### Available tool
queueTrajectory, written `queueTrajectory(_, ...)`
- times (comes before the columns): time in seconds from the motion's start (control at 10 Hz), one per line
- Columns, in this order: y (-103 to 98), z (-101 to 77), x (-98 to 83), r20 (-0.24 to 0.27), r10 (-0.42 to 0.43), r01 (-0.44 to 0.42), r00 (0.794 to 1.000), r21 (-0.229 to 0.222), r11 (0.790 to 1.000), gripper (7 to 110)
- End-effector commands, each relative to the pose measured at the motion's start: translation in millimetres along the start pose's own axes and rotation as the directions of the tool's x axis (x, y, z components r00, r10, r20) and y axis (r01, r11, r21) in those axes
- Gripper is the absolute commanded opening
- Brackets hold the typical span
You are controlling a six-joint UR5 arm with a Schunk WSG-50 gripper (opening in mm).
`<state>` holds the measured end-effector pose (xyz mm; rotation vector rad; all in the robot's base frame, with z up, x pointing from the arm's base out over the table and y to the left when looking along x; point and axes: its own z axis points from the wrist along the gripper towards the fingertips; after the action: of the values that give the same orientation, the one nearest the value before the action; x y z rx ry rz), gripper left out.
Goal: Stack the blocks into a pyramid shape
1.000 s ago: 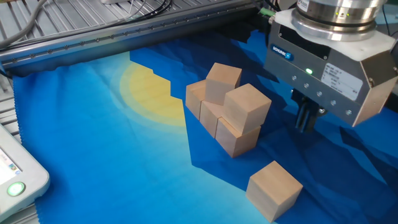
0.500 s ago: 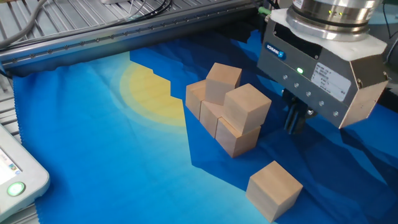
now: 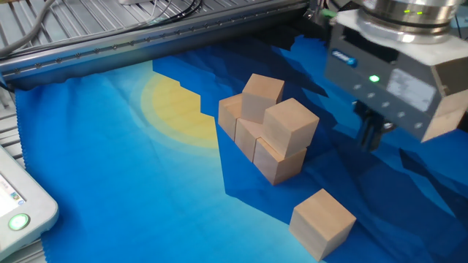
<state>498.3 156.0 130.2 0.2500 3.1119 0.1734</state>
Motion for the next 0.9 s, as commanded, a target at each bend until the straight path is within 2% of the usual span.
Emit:
queueTrajectory(0.0,2.5,5.6,5.1,0.003,0.017,-0.017,1.0,-0.027,0.999,7)
queueTrajectory(0.2,1.9,13.2,-23.8,0.027,0.023,-0.022,0.999,-0.015,1.0,7)
queueTrajectory(0.3,-5.0,13.2,-24.4,0.031,0.011,-0.011,0.999,0.013,1.0,7)
queueTrajectory(0.4,-14.7,12.2,-36.0,0.075,-0.034,0.03,0.997,0.055,0.998,7)
queueTrajectory(0.5,-7.2,11.0,-50.5,0.131,-0.125,0.121,0.984,0.039,0.992,44)
queueTrajectory(0.6,-3.1,9.3,-61.2,0.174,-0.182,0.178,0.968,0.038,0.983,44)
queueTrajectory(0.7,-5.6,9.1,-62.3,0.176,-0.192,0.186,0.966,0.05,0.981,44)
queueTrajectory(0.8,-12.1,9.3,-60.0,0.164,-0.164,0.155,0.973,0.069,0.986,44)
